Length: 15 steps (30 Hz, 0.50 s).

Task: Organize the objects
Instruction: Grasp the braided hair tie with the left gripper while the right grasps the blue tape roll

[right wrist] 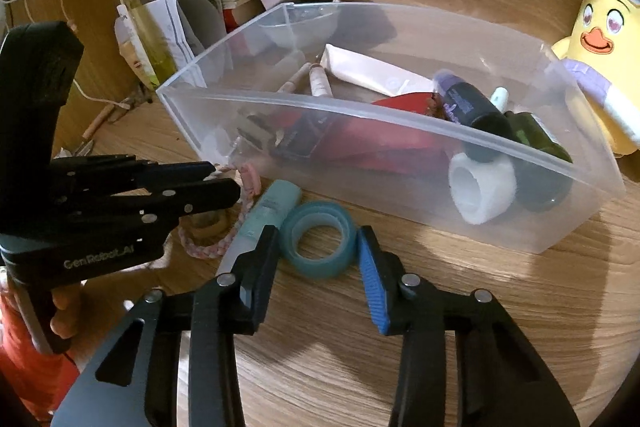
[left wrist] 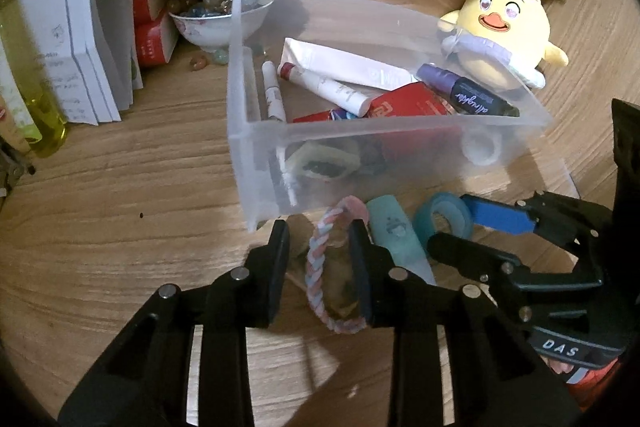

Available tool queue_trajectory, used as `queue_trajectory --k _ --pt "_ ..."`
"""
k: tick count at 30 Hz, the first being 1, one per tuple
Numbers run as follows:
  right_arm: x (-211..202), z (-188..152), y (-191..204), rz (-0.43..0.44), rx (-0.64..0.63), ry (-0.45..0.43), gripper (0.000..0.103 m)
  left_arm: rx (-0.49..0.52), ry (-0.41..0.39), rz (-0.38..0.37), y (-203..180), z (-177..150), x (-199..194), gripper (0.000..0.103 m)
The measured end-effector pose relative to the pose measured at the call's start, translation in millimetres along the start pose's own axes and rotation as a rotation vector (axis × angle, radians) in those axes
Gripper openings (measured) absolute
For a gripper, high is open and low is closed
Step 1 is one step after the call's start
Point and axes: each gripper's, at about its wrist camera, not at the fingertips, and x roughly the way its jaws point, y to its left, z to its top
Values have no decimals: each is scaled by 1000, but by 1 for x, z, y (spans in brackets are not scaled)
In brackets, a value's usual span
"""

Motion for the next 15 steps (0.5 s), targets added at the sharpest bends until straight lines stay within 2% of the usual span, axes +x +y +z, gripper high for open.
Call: queue_trajectory --k 7,15 --pt "-6 -3 -2 -5 20 -9 36 25 -11 16 -4 0 -2 7" --pt "-22 -5 -5 -25 39 -52 36 -2 -56 13 0 -5 -20 7"
